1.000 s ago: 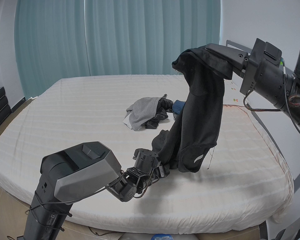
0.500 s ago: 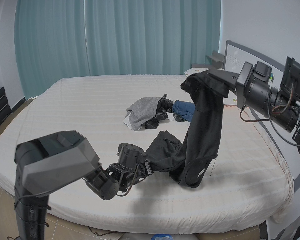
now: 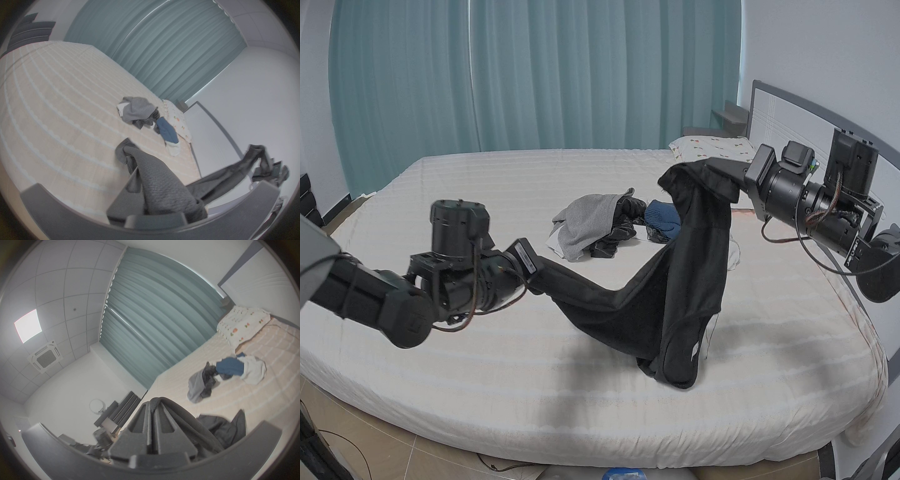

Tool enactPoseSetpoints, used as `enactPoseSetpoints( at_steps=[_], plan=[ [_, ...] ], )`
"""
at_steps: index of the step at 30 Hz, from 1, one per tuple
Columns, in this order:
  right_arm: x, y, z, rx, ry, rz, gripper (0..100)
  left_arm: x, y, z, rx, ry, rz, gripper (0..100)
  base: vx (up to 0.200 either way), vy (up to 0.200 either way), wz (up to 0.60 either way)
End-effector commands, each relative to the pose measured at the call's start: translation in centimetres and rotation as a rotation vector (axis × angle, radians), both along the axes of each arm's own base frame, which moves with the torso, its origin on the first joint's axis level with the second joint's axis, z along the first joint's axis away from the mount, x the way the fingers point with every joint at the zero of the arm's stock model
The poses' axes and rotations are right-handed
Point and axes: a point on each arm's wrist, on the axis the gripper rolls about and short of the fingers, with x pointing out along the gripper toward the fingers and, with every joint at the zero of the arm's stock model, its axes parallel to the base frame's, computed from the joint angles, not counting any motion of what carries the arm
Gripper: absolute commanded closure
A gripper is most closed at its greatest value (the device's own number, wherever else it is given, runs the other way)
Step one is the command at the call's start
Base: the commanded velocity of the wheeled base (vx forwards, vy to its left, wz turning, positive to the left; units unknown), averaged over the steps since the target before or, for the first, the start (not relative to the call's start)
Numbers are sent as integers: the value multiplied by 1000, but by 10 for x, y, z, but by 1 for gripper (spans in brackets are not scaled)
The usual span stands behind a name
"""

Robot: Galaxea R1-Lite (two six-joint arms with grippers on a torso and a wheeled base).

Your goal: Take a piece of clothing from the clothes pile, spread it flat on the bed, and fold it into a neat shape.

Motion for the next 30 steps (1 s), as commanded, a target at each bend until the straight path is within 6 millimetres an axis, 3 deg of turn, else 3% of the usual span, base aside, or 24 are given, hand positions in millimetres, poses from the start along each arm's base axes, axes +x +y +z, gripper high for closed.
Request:
enactPoseSetpoints(
  at_steps=[1, 6, 11, 17, 30],
  plan=[
    [1, -11, -20, 1, 12, -65, 100, -36, 19, 35, -60, -69, 2, 100, 0, 0, 0],
    [-9, -10, -71, -62, 150, -44, 100, -42, 20, 14, -34, -1, 1, 100, 0, 0, 0],
    [-6, 1, -99, -96, 235, -15, 100, -35, 17, -6, -24, 64, 5, 100, 0, 0, 0],
    [-10, 13, -106, -111, 255, 13, 100, -32, 13, -15, -37, 95, 6, 100, 0, 0, 0],
    [-16, 11, -104, -112, 253, 13, 100, -32, 12, -16, -38, 100, 6, 100, -31, 0, 0]
  ],
)
